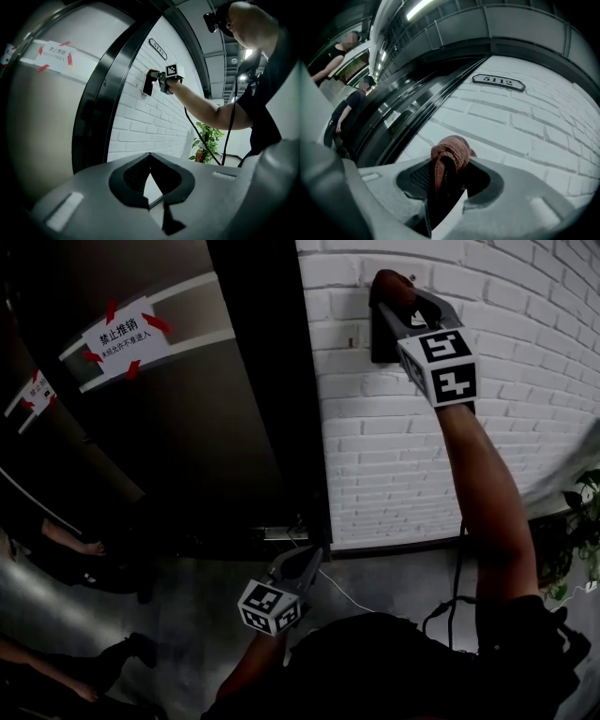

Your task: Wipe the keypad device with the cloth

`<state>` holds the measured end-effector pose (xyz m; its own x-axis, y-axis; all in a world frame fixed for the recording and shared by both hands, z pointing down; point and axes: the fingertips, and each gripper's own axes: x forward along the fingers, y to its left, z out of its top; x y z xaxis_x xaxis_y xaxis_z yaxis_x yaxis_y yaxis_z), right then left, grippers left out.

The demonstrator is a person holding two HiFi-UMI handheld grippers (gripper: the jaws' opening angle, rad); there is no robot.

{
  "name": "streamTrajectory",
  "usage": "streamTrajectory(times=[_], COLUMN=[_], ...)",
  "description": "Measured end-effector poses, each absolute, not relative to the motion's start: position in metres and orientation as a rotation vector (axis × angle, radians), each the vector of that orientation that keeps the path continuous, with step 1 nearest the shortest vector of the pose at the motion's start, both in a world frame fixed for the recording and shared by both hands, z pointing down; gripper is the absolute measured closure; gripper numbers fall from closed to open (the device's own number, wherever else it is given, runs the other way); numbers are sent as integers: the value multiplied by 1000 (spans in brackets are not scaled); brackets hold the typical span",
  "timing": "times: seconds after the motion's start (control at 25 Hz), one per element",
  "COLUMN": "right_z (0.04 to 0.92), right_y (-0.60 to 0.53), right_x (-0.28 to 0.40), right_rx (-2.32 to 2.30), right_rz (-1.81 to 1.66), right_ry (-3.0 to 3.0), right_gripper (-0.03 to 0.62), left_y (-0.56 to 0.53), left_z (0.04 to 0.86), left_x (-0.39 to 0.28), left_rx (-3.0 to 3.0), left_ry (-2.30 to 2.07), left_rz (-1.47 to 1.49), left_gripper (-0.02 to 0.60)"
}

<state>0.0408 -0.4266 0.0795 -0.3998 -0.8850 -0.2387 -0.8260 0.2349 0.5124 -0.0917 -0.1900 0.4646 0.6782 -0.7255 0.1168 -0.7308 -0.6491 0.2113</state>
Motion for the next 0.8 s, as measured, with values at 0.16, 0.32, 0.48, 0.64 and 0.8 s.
streamTrajectory(times=[0.16, 0.32, 0.48, 0.64, 0.8], right_z=[91, 104, 119, 138, 163], right_y=[-426, -427, -427, -427, -426], right_x=[42, 43, 42, 42, 45], right_rx=[1659, 1653, 1646, 1627, 1613], right_rz=[-878, -851, -826, -792, -760], right_ry=[-2384, -2388, -2388, -2391, -2377], right_gripper=[451, 450, 450, 450, 450], left_y=[-190, -192, -192, -192, -191], left_z=[467, 467, 467, 468, 467], left_x=[-88, -86, -83, -83, -84], left_rx=[2653, 2654, 2656, 2664, 2661], left_ry=[-1156, -1145, -1135, -1133, -1132], left_rz=[34, 36, 40, 35, 33], left_gripper=[565, 565, 565, 565, 565])
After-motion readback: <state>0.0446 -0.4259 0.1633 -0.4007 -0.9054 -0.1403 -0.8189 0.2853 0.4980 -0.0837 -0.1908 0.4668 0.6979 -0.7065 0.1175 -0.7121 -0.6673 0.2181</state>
